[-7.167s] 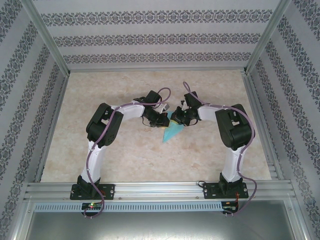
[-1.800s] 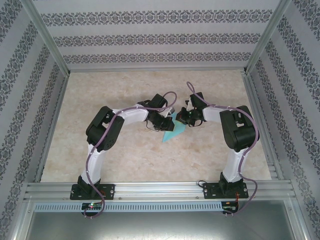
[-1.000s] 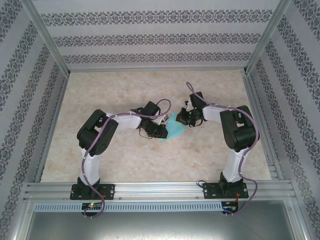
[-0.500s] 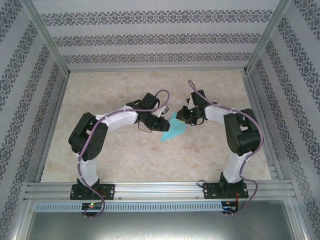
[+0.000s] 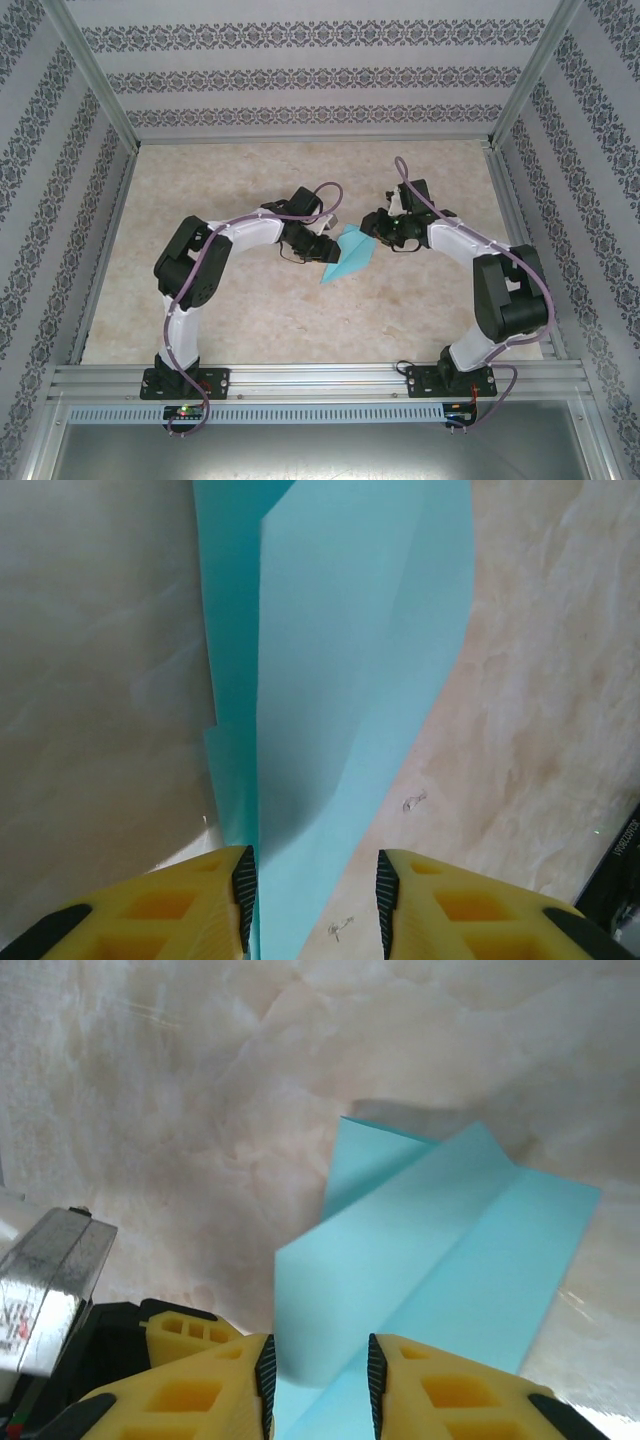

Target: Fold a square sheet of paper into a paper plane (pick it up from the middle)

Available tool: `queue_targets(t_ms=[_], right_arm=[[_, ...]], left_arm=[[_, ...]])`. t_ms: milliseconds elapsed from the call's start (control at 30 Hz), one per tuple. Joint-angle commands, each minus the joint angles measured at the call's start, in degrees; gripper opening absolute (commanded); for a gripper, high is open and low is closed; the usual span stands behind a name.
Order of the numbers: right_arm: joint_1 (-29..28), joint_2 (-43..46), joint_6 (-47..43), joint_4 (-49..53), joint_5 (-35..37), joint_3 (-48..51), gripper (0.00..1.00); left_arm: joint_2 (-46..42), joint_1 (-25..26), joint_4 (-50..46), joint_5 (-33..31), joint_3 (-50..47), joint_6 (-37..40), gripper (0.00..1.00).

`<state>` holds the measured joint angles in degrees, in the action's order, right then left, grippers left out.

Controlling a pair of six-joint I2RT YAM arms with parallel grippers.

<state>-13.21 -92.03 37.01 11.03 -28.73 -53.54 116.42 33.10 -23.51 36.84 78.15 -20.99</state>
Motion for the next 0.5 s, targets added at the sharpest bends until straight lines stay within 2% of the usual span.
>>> queue_targets(t_ms=[0,467], right_arm=[[1.0,2.3,-1.3,0.6,0.3,2.3,0.33],[2.0,3.8,-1.8,0.6,-0.2,4.8,0.34]], left_arm=[[1.8,-0.8,1.3,2.2,2.2,0.4,0.40],[3.2,-0.8,1.3,4.1,3.1,0.1,0.38]])
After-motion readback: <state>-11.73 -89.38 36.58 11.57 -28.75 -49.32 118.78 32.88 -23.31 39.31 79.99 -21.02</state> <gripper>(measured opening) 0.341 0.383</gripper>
